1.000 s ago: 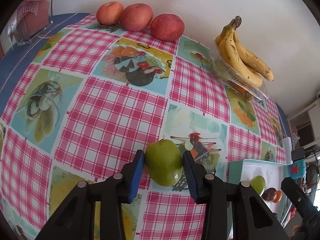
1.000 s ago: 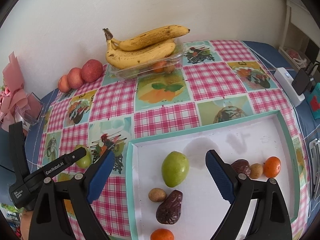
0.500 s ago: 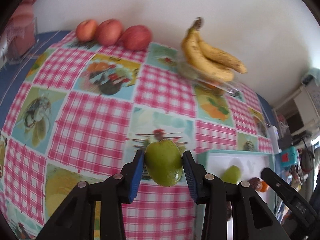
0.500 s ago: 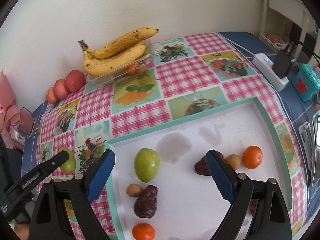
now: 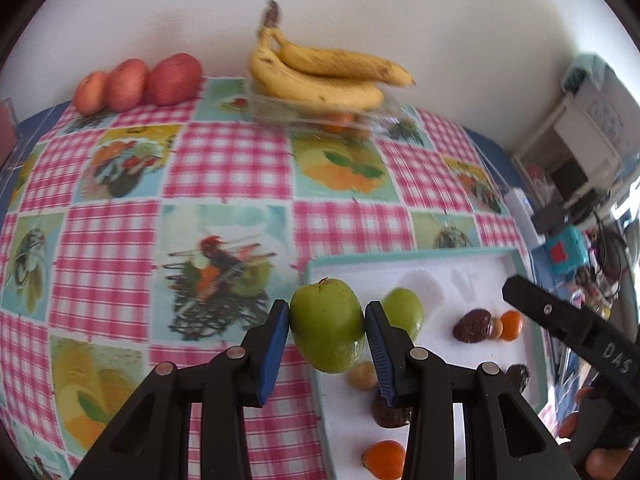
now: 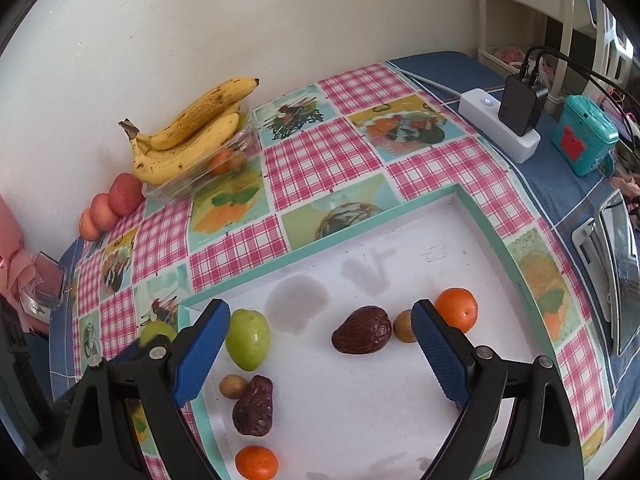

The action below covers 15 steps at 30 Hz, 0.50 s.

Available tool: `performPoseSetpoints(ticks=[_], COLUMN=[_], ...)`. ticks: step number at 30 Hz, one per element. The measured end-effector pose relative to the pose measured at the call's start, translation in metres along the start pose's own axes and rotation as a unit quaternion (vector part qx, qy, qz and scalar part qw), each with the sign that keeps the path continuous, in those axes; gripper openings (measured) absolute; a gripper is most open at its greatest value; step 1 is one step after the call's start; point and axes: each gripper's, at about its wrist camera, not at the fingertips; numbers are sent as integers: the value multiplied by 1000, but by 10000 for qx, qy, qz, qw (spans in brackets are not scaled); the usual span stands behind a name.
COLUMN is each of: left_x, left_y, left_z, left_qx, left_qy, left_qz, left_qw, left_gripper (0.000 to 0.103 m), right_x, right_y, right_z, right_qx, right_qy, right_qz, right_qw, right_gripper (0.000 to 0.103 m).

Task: Organize fruits
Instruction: 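Carry the green pear into the tray beside the other pear and release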

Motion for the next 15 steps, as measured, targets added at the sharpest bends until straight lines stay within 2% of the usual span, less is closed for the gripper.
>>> performPoseSetpoints(ticks=[8,15], left_x=[15,22], left_y=[9,8], left_z=[24,28], left_qx=[-285,-234], left_qy=[-160,-448], left_qz=[132,270], left_qw=[9994,9984], left_gripper=[42,42], right_x=[5,9], right_y=[-1,-1], right_z=[0,-3], right_qx=[-24,-4], right_qy=[-43,-51], right_qz=[19,70], right_qw=[10000,10000], right_gripper=[92,92])
Point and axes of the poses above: each gripper's, at about its wrist camera, not at the fingertips, and z roughly the way its jaws point, x to its right, y to its underside, and after that the axes turned 2 degrees about -z, right-handed
